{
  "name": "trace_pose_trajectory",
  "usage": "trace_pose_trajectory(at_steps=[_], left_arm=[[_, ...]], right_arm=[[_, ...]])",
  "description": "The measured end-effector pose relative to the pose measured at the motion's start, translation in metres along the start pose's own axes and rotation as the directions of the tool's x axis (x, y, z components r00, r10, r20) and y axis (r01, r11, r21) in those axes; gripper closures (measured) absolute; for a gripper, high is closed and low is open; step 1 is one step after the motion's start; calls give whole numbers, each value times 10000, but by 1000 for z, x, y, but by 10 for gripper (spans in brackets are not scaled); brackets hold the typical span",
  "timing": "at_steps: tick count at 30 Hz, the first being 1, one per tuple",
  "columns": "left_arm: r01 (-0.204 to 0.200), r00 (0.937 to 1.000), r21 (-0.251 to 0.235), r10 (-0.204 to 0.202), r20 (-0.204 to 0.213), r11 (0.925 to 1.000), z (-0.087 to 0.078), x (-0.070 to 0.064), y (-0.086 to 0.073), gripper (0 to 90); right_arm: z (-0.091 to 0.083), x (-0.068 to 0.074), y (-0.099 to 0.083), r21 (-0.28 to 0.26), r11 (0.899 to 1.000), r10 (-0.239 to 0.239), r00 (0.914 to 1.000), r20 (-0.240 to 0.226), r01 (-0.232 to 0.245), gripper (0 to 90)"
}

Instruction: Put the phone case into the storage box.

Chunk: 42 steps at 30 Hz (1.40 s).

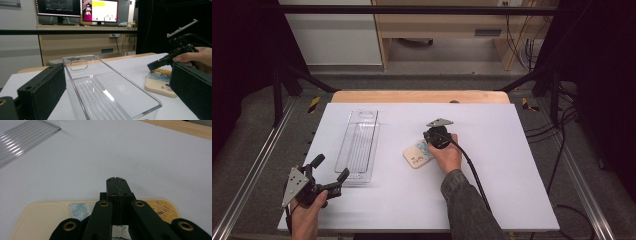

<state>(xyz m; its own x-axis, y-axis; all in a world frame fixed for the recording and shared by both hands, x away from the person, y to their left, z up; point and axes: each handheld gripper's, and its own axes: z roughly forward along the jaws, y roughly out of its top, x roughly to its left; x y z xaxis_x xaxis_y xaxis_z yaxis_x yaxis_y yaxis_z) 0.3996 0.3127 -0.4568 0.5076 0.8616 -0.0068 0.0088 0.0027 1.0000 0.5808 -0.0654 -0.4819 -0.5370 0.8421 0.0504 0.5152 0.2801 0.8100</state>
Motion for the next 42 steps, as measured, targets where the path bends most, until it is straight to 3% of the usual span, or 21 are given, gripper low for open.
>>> trace_pose_trajectory(at_steps=[12,20,32,42], left_arm=[[80,10000,-31,-80,51,10000,0,0,0,4],[52,9999,-13,-52,99,10000,0,-1,0,4],[53,10000,-6,-53,38,10000,0,0,0,4],[-3,10000,-7,3,48,10000,0,-1,0,4]], right_arm=[[20,2,5,708,9975,-54,9996,272,35,900],[21,0,9,1184,9929,-167,9996,245,137,900],[9,3,9,2138,9761,-412,9991,67,388,900],[-12,7,-5,2349,9709,-460,9989,-98,470,900]])
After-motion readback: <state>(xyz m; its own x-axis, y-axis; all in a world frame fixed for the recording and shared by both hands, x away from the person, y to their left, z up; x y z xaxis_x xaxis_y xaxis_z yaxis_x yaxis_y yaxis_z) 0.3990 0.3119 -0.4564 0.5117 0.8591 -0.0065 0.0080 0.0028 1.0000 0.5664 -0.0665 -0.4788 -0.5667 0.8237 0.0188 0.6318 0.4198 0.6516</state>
